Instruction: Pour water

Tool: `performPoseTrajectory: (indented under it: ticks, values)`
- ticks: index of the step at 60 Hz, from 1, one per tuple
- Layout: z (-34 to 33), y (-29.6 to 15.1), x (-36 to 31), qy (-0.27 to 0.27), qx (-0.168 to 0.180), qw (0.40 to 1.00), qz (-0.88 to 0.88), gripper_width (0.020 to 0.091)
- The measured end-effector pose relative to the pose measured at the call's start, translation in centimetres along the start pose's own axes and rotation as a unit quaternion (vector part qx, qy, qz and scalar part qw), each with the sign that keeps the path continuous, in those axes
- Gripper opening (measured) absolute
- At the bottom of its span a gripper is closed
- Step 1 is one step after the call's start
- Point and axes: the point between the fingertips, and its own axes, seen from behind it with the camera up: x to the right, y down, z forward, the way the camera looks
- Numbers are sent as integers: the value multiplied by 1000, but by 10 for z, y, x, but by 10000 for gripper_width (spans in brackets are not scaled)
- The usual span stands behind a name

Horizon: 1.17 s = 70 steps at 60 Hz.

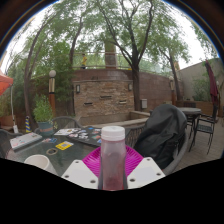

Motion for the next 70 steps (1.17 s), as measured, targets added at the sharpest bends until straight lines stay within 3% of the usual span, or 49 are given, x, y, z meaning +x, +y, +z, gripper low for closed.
performPoseTrajectory:
  ticks: [2, 4, 18, 24, 28, 31, 32, 36, 61, 70]
  values:
    - [-1, 11, 6, 3, -12, 1000, -6, 284]
    - [-3, 1, 11, -1, 17, 1000, -11, 282]
    - [-14, -4, 12, 2, 31, 999, -40, 297]
    - [-16, 1, 15, 5, 15, 999, -33, 441]
    - [-17, 22, 20, 10, -34, 999, -24, 667]
    - [-23, 21, 13, -4, -39, 999, -17, 845]
    - [-25, 20, 14, -5, -39, 999, -15, 864]
    - [-38, 23, 5, -7, -47, 999, -19, 829]
    - [-236, -16, 7, 9, -53, 998, -22, 832]
    - [-303, -12, 2, 14, -58, 998, -16, 829]
